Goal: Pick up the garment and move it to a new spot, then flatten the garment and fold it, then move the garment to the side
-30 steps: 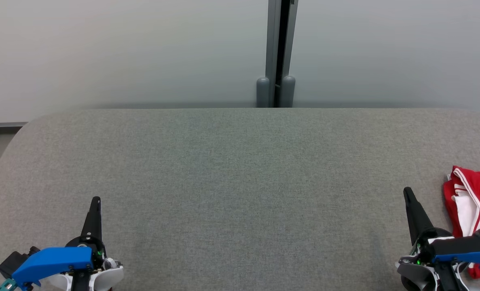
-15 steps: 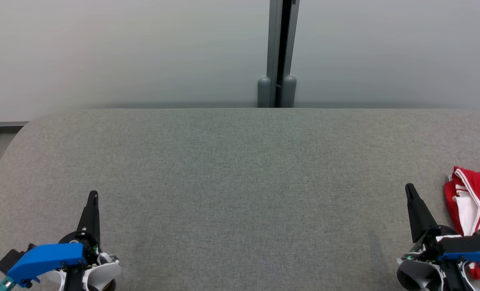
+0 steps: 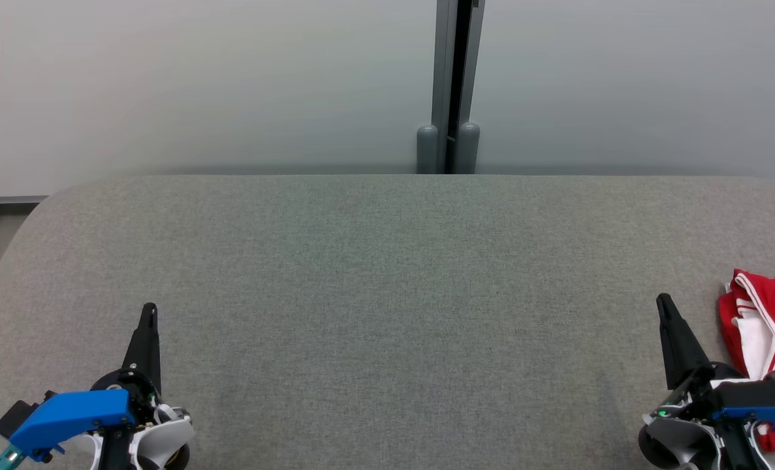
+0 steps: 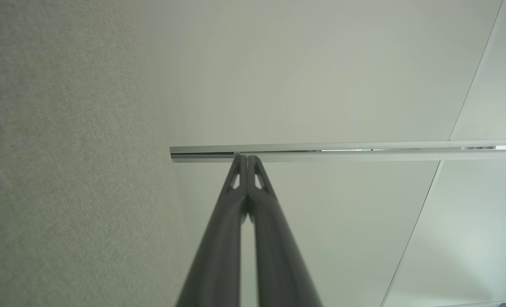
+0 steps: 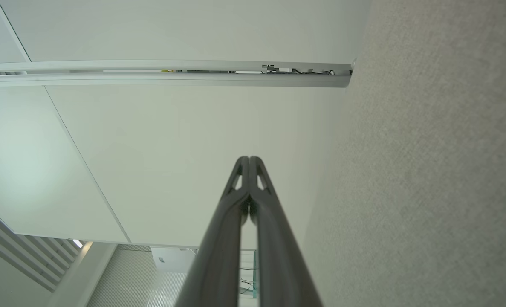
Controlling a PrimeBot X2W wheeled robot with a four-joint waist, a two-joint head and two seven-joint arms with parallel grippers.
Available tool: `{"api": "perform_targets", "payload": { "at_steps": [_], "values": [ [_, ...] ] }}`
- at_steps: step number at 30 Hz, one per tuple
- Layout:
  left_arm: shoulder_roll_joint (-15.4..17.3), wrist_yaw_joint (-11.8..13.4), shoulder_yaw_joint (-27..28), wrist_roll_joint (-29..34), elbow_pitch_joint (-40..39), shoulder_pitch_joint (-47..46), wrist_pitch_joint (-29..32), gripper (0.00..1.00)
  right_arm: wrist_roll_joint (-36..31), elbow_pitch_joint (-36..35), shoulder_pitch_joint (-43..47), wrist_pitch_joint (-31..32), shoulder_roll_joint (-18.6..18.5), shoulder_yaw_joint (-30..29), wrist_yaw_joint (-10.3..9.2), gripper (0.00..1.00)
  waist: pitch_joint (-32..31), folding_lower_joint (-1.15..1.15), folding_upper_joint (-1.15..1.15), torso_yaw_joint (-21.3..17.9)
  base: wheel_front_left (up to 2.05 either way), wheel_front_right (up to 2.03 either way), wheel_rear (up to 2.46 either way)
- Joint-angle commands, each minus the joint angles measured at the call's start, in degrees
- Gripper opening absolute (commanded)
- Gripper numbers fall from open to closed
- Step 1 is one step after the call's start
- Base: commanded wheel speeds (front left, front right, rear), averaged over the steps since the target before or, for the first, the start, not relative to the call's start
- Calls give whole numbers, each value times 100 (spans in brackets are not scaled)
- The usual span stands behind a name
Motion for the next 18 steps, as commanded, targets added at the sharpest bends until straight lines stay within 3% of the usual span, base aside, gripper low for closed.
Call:
{"api": "perform_targets", "payload": {
  "at_steps": [1, 18],
  "values": [
    [11, -54, 10, -14, -27, -59, 25, 0, 15, -24, 62, 16, -33, -12, 2, 0, 0, 0, 0, 0, 0, 0, 0],
    [11, -54, 9, -14, -27, -59, 25, 0, 15, -24, 62, 16, -33, -11, 2, 0, 0, 0, 0, 0, 0, 0, 0]
  ]
}}
